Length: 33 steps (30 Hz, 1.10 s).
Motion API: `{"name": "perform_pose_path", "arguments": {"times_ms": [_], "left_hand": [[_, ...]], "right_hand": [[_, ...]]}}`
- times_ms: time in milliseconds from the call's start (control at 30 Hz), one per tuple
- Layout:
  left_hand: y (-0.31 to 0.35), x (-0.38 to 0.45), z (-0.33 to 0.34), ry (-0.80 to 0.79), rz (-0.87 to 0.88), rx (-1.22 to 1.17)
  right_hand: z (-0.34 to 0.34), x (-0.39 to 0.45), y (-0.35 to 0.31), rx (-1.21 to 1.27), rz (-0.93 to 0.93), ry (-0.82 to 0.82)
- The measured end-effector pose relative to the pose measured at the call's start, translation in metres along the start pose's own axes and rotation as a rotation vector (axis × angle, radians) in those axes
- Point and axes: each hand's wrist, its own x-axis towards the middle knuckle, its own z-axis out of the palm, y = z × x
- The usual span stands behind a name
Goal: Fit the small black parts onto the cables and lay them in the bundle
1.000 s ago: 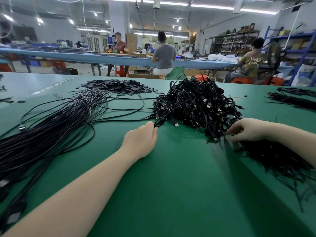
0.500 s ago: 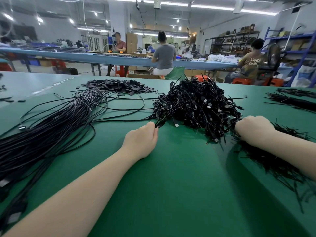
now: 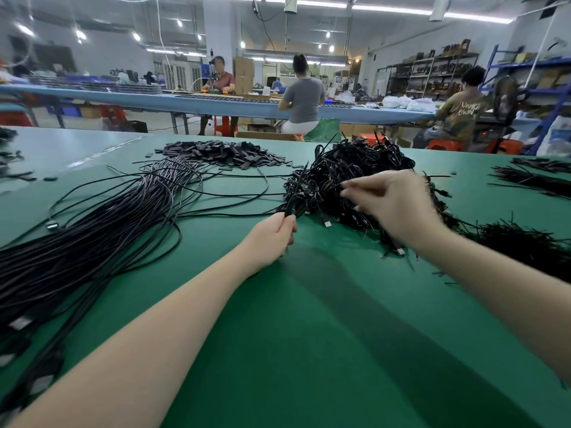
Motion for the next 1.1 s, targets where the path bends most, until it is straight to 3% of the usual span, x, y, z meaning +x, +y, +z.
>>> {"name": "perform_pose_path", "arguments": {"times_ms": [167, 400, 533, 600, 700, 767, 833, 933, 1033, 1100], "left_hand": [[0.006, -0.004, 0.003, -0.003, 0.002, -0.018], [0.010, -0.010, 0.001, -0.030, 0.176, 0.376], [0.012, -0.012, 0.006, -0.004, 0.169, 0.647], [0.013, -0.014, 0.009, 0.053, 0.159, 0.817], [0.014, -0.014, 0.017, 0.063, 0.226, 1.125], [0.016, -0.015, 0.016, 0.041, 0.286, 1.217], [0.018, -0.020, 0.010, 0.068, 0.440, 1.250], [0.023, -0.027, 0.005, 0.118, 0.741, 1.267], [0.027, -0.028, 0.002, 0.196, 0.763, 1.034], [0.027, -0.031, 0.004, 0.186, 0.699, 0.861]], "right_hand": [[0.057, -0.008, -0.017, 0.046, -0.040, -0.021], [0.072, -0.014, -0.021, 0.060, -0.130, -0.017], [0.066, -0.015, -0.026, 0.011, -0.169, -0.123], [0.058, -0.010, -0.029, -0.167, -0.208, -0.223], [0.046, 0.001, -0.037, -0.765, -0.462, -0.327], [0.038, 0.013, -0.042, -0.817, -0.520, -0.373], [0.029, 0.029, -0.038, -0.712, -0.384, -0.560], [0.018, 0.046, -0.021, -0.263, 0.039, -0.875], [0.021, 0.040, 0.003, 0.363, 0.455, -0.936], [0.035, 0.029, 0.013, 0.679, 0.610, -0.903]]}}
